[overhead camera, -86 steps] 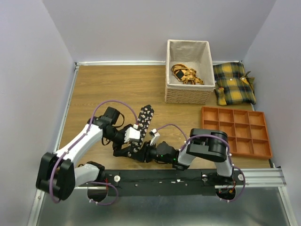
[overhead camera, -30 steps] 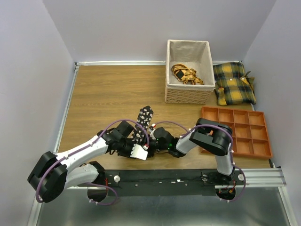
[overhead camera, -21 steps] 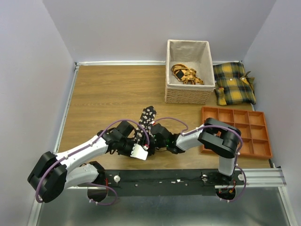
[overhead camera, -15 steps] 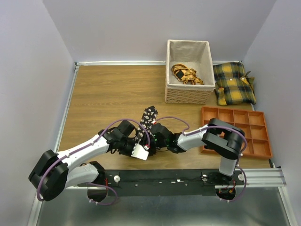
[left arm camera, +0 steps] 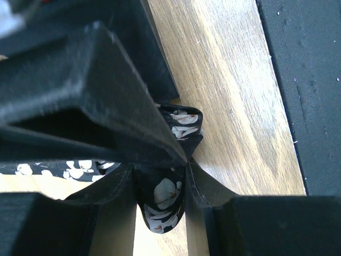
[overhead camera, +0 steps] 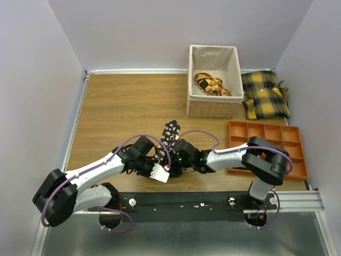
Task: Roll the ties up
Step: Roll the tie at the center of the board.
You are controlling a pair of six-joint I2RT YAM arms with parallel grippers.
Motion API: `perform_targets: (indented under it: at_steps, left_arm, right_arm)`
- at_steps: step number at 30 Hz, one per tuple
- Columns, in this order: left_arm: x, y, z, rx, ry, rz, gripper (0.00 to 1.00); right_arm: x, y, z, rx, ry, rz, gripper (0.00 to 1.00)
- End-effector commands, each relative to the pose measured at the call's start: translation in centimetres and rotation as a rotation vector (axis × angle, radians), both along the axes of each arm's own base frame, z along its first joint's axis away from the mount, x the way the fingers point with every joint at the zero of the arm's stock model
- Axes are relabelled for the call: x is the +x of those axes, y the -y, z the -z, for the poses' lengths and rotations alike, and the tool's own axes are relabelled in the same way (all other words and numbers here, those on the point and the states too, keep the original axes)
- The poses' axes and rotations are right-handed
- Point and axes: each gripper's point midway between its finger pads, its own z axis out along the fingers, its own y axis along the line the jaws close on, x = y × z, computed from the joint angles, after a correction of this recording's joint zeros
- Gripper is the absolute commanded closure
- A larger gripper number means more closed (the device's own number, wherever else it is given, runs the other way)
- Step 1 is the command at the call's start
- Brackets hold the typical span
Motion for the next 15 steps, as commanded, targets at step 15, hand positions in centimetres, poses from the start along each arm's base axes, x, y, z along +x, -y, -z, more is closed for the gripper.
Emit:
perform_targets:
  at_steps: [15]
  left_arm:
    - [-1.9,-2.0,1.3,0.115,-0.128,-0.049,1.00]
  right_arm:
    - [1.6,4.2,-4.2,0.041,0.429,-0.046,0.59]
